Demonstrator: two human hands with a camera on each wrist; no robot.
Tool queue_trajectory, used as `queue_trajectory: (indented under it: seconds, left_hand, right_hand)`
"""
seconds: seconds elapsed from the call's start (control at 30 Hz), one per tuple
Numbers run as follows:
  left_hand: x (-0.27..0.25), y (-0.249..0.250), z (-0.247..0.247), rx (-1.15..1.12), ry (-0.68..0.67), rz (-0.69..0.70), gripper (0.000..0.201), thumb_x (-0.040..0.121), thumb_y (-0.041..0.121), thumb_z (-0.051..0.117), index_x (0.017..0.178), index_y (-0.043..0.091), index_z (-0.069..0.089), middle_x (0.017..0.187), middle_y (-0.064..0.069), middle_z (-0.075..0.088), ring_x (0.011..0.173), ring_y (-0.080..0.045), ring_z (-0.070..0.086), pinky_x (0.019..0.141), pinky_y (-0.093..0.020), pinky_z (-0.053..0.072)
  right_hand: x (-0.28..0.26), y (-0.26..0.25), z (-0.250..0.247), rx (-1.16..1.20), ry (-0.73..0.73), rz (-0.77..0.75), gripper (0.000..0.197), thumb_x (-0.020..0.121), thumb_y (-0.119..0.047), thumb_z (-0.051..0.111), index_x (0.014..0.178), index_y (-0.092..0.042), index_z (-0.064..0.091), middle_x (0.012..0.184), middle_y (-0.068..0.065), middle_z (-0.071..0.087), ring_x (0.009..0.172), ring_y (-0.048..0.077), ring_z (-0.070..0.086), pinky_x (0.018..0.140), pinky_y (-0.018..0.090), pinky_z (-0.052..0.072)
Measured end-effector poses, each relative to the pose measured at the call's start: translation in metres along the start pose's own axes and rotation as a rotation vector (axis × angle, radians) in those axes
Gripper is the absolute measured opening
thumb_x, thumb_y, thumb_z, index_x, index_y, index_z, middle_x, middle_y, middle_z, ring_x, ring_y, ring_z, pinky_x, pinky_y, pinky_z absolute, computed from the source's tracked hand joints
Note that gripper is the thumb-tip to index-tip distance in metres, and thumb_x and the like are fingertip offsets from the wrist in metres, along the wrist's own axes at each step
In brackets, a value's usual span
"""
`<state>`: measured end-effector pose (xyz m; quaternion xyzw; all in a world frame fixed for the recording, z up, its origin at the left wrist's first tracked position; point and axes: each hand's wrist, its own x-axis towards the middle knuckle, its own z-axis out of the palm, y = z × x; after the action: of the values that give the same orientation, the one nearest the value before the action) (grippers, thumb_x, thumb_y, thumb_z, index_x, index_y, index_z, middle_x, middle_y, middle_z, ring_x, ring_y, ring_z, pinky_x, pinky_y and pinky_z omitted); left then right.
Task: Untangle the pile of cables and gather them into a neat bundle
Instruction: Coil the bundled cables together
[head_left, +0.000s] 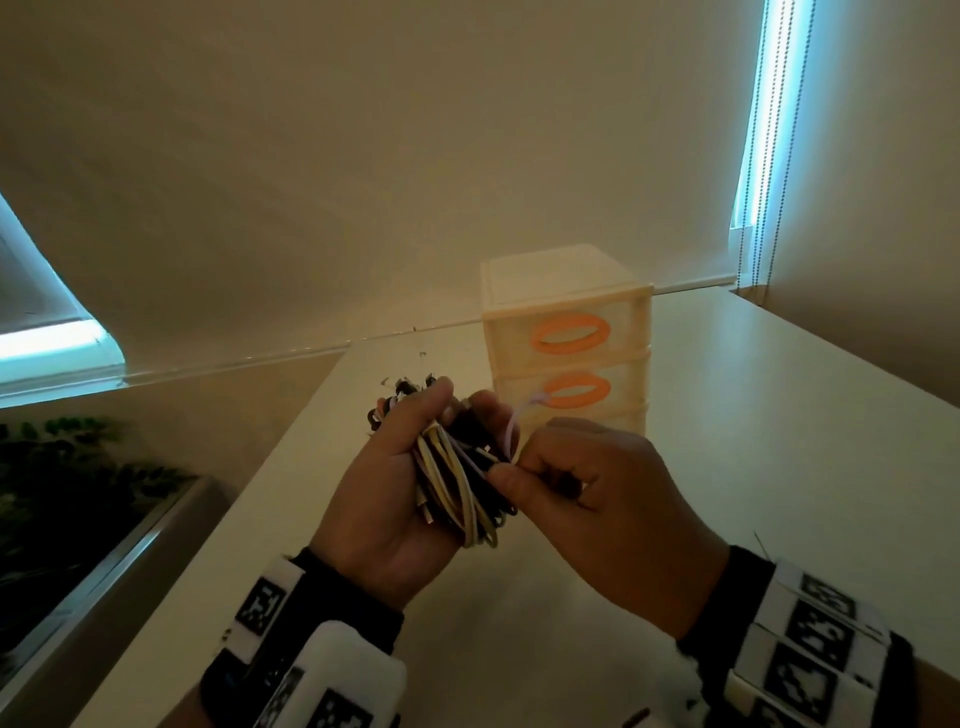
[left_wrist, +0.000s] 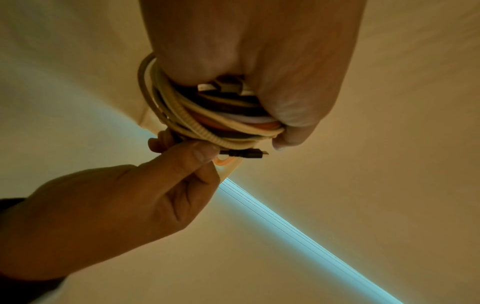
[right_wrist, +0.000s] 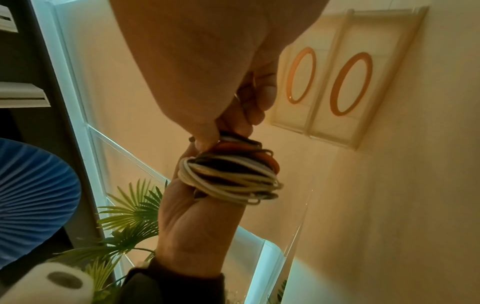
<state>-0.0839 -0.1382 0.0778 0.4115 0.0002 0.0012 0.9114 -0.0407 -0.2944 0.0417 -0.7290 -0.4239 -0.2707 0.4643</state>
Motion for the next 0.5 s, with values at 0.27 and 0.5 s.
queue_trajectory:
  seconds: [0.27, 0.5]
  left_hand:
    - [-0.0007, 0.003, -0.0027, 0.244, -0.004, -0.072, 0.061, 0.09, 0.048, 0.055, 0.129, 0.003, 0.066, 0.136, -0.027, 0.06, 0.116, -0.041, 0.055, 0.108, -0.049, 0.041]
    - [0.001, -0.0012, -0.0033, 0.354, -0.004, -0.067, 0.051, 0.082, 0.042, 0.074, 0.12, 0.007, 0.073, 0.108, -0.025, 0.067, 0.082, -0.033, 0.06, 0.082, -0.045, 0.05]
  right_hand:
    - [0.0026, 0.0007, -0.0071, 0.009, -0.092, -0.034, 0.022, 0.094, -0.026, 0.064, 0.075, -0.03, 0.053, 0.076, -0.021, 0.05, 0.069, 0.007, 0.052, 0.061, 0.012, 0.042]
    - [0.0002, 0.003, -0.0063, -0.04, -0.116, -0.023, 0.024, 0.097, -0.033, 0.056, 0.079, -0.018, 0.063, 0.083, -0.017, 0.052, 0.07, 0.006, 0.052, 0.059, 0.019, 0.046]
